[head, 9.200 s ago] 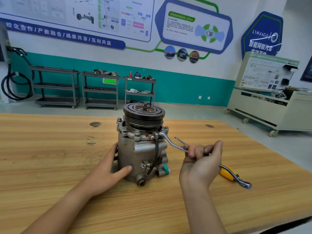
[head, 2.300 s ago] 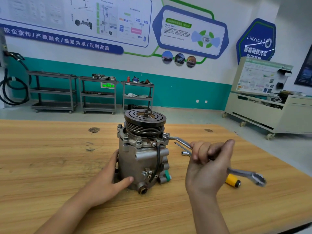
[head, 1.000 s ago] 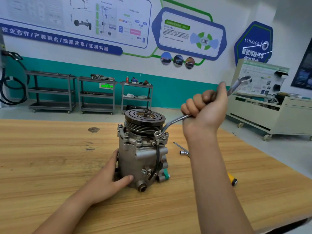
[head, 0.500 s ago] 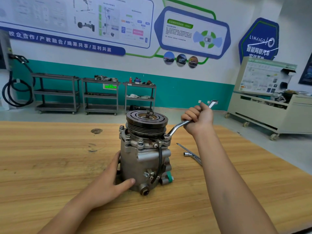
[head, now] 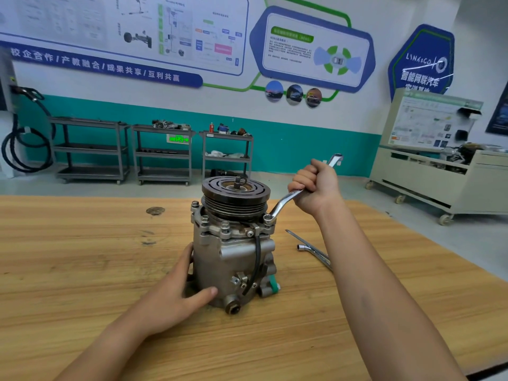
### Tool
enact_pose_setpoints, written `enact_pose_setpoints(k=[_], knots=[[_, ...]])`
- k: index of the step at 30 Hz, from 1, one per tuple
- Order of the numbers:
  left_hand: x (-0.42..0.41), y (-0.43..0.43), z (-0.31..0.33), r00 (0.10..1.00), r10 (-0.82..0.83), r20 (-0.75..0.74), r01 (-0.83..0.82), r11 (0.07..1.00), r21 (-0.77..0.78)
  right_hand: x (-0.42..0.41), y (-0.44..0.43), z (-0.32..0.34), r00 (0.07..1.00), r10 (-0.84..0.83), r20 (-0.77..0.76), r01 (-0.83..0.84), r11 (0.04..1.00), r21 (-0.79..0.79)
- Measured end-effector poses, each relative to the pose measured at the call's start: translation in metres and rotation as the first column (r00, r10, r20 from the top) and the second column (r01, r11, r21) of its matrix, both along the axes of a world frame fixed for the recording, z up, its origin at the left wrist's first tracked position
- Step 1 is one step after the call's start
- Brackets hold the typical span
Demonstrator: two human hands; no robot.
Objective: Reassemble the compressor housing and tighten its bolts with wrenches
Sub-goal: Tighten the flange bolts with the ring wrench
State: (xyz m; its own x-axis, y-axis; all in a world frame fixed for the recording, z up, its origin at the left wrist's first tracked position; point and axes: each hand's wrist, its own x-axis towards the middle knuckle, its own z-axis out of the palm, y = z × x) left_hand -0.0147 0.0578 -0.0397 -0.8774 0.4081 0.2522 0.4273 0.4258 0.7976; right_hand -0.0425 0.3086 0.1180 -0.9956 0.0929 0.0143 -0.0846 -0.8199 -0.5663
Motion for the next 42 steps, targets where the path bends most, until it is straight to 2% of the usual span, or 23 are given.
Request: enact_pose_setpoints(k=[5, 14, 18, 25, 28, 37, 42], knots=[[0.000, 0.000, -0.001, 1.000, 0.001, -0.007, -0.001, 1.000, 0.002, -0.003, -0.004, 0.011, 0.998, 0.061, -0.016, -0.058, 0.991, 0.123], [-0.001, 0.000, -0.001, 1.000, 0.001, -0.026, -0.001, 1.000, 0.003, -0.013, -0.007, 0.013, 0.992, 0.123, 0.031, -0.126, 0.978, 0.168], [-0.002, -0.001, -0.003, 1.000, -0.005, -0.021, 0.005, 1.000, 0.008, -0.017, -0.006, 0.009, 0.989, 0.142, 0.037, -0.146, 0.980, 0.139], [-0.003, -0.001, -0.004, 1.000, -0.009, -0.016, 0.009, 1.000, 0.026, -0.024, -0.002, -0.012, 0.982, 0.187, 0.038, -0.185, 0.982, -0.046], [-0.003, -0.001, -0.003, 1.000, -0.004, -0.017, 0.004, 1.000, 0.014, -0.023, 0.000, -0.014, 0.981, 0.189, 0.033, -0.187, 0.980, -0.067], [0.000, 0.000, -0.001, 1.000, -0.004, -0.002, 0.004, 1.000, 0.019, -0.005, 0.010, -0.033, 0.999, 0.020, 0.048, -0.009, 0.977, -0.215], [-0.001, 0.001, -0.002, 1.000, -0.008, 0.009, 0.007, 0.999, 0.035, 0.012, 0.009, -0.035, 0.987, -0.152, 0.059, 0.163, 0.949, -0.270]])
